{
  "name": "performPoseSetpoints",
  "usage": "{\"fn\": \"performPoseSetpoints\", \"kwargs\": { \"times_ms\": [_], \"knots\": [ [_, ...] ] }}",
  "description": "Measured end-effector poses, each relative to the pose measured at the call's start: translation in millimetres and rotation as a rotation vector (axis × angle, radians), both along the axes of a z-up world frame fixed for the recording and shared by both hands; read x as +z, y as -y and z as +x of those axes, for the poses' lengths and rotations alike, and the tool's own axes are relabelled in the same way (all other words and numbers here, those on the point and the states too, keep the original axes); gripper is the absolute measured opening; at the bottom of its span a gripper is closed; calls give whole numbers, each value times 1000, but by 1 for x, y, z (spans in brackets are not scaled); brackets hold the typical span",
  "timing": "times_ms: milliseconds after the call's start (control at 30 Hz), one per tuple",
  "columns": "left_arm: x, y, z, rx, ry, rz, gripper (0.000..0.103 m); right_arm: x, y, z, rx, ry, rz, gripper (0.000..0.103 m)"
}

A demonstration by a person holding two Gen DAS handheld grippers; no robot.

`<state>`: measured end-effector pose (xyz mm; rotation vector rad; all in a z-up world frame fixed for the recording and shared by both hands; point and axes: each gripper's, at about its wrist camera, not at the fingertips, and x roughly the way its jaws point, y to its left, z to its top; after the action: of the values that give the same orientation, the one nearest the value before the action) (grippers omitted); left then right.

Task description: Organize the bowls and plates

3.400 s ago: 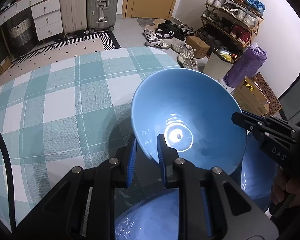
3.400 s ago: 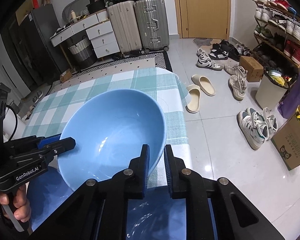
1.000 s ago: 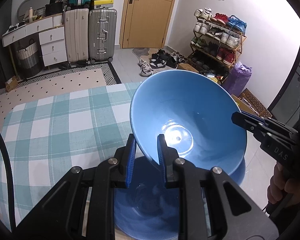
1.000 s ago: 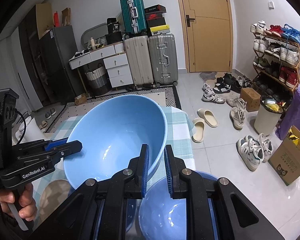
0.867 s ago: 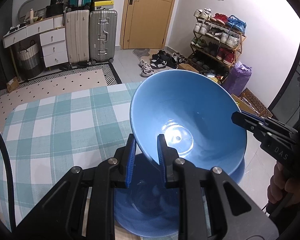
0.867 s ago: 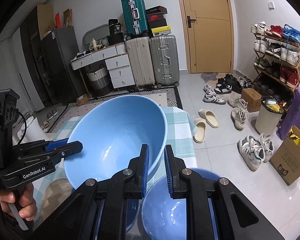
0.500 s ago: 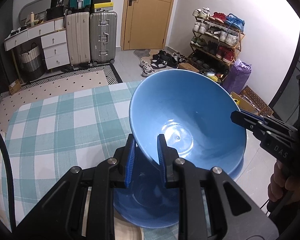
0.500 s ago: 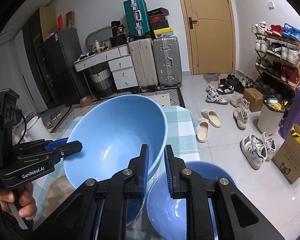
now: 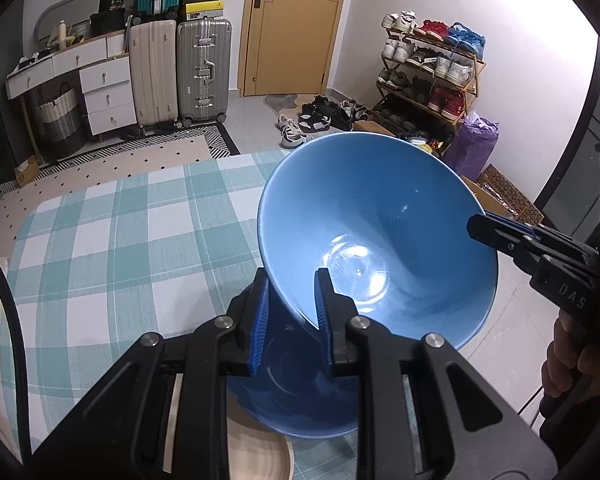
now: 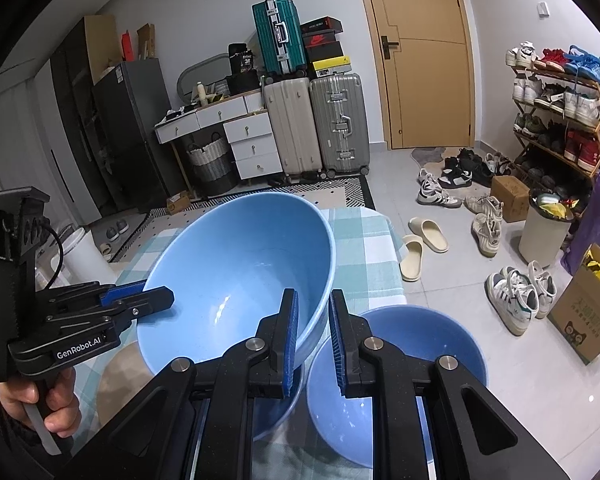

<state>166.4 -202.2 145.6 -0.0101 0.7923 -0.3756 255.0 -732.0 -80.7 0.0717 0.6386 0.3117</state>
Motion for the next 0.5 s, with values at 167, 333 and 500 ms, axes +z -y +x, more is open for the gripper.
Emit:
{"fn": "performPoseSetpoints", "kwargs": {
  "times_ms": [167,333,500],
  "knots": [
    [-13,-8,2,-5,-15,1,18,-4,-7,-4,0,-8,7,16],
    [-26,-14,5,-8,-32,8,18,-11,-13,-6,4,-18,7,16],
    [-39,-23,7,-3,-49,9,18,-21,-18,-6,7,-30,7,16]
  ]
}}
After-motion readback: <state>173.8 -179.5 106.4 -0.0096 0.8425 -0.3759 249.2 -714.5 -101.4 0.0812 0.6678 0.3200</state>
